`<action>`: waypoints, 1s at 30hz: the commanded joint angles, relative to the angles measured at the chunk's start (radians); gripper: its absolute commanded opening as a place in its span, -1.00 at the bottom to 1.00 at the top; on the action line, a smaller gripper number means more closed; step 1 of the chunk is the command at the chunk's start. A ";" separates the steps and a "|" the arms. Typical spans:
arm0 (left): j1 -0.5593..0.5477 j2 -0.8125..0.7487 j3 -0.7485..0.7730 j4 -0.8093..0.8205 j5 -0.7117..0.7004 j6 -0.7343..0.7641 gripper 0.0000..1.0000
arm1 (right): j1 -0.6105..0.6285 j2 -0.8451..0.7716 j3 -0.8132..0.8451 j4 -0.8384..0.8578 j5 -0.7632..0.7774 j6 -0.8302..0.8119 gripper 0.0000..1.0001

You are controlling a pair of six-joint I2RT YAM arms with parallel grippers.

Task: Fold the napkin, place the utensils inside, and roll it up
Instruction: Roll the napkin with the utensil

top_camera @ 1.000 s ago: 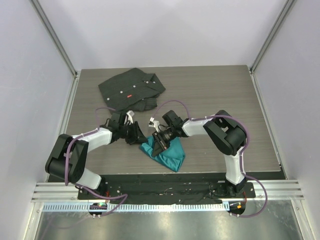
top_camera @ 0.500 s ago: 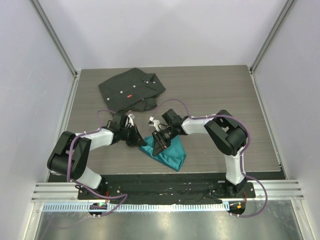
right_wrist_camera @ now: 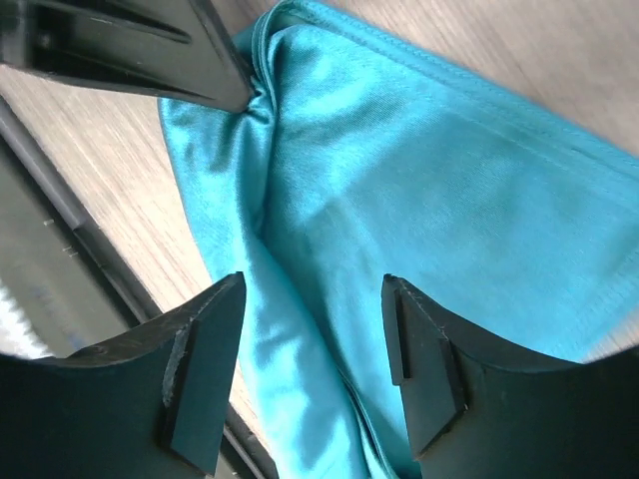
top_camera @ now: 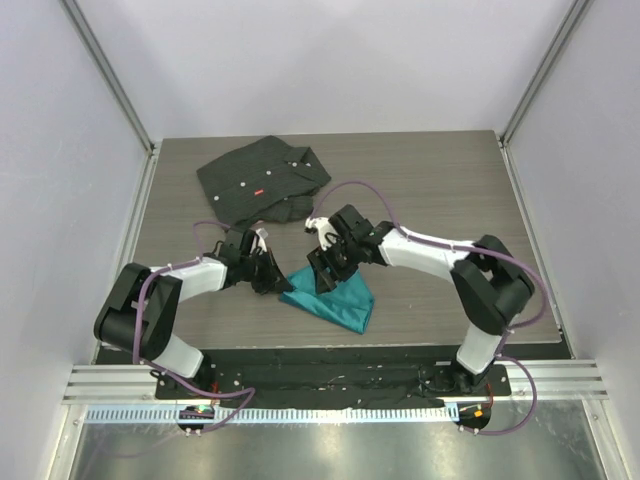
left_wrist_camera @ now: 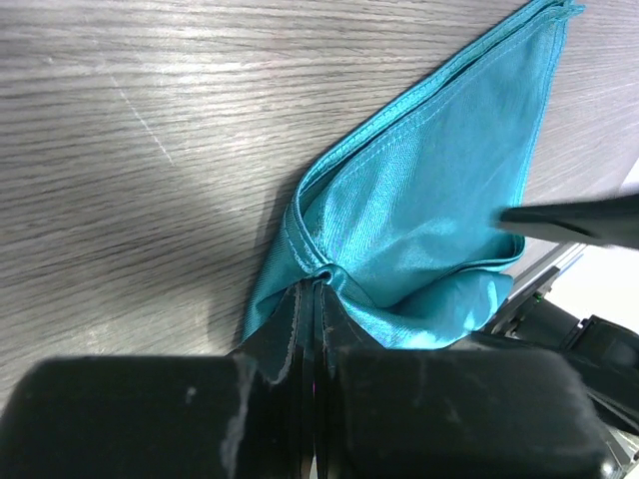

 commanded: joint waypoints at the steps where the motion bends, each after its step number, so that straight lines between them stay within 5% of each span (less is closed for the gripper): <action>1: -0.005 -0.012 0.011 -0.084 -0.077 0.012 -1.00 | 0.141 -0.148 -0.021 0.002 0.330 -0.029 0.30; 6: -0.003 0.002 0.031 -0.131 -0.091 0.015 -1.00 | 0.345 -0.148 -0.026 0.012 0.657 -0.052 0.34; 10: -0.003 0.016 0.048 -0.139 -0.091 0.019 -1.00 | 0.421 -0.099 -0.025 0.025 0.754 -0.093 0.35; 22: -0.003 0.034 0.074 -0.147 -0.082 0.026 -1.00 | 0.462 0.007 -0.049 0.066 0.790 -0.144 0.24; 30: 0.001 0.005 0.087 -0.131 -0.094 0.027 -0.94 | 0.429 0.043 -0.066 0.057 0.676 -0.129 -0.20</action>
